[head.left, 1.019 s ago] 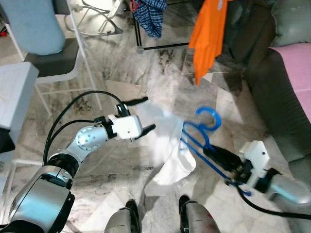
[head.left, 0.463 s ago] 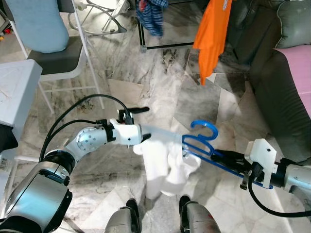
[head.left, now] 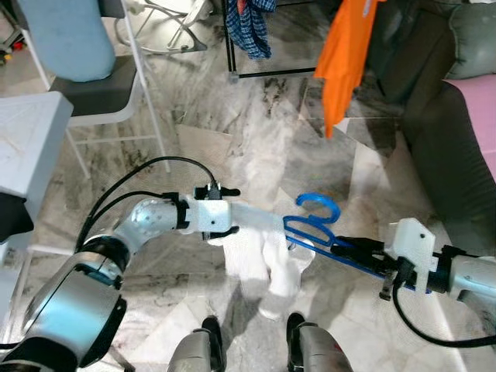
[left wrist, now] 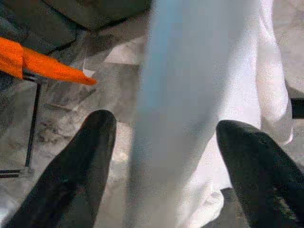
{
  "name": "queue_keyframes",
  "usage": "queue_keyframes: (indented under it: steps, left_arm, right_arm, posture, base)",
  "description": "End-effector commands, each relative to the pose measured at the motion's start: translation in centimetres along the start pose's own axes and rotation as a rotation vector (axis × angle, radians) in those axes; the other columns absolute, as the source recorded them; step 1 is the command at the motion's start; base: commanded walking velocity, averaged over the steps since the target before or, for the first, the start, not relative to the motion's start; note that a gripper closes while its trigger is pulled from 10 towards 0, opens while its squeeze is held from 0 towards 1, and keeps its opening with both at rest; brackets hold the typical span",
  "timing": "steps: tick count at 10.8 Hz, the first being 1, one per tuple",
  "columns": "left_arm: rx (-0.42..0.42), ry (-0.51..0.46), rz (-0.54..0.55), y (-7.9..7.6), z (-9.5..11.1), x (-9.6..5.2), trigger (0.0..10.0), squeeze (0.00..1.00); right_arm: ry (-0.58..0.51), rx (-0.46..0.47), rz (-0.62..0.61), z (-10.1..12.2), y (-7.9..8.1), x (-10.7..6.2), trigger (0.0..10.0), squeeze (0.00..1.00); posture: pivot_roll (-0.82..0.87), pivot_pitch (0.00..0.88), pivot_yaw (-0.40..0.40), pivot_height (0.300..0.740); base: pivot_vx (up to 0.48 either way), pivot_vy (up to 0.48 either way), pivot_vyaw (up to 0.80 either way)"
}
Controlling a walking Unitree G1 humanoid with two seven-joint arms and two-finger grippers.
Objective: Hang hanger
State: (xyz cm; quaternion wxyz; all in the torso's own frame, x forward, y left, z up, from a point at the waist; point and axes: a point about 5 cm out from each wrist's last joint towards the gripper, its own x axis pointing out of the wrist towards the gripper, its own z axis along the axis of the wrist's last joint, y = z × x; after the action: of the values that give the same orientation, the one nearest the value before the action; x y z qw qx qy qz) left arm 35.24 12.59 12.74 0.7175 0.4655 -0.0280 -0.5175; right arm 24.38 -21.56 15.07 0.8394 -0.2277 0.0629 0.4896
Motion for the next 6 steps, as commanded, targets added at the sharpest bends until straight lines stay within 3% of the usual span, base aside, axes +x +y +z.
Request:
queue_keyframes:
  steps: [1, 6]
  left_arm:
    - [-0.027, 0.014, -0.003, 0.32, -0.2, -0.2, 0.0, 0.0]
    - [-0.073, -0.026, -0.139, -0.29, 0.25, 0.11, 0.0, 0.0]
  right_arm:
    - [-0.031, -0.048, 0.04, 0.77, 0.29, 0.36, 10.0, 0.0]
    - [-0.003, -0.087, 0.073, 0.36, 0.22, 0.9, 10.0, 0.0]
  posture:
    - [-0.3, 0.255, 0.104, 0.74]
    - [-0.31, 0.256, 0.108, 0.74]
  base:
    - [0.0, 0.0, 0.0]
    - [0.0, 0.0, 0.0]
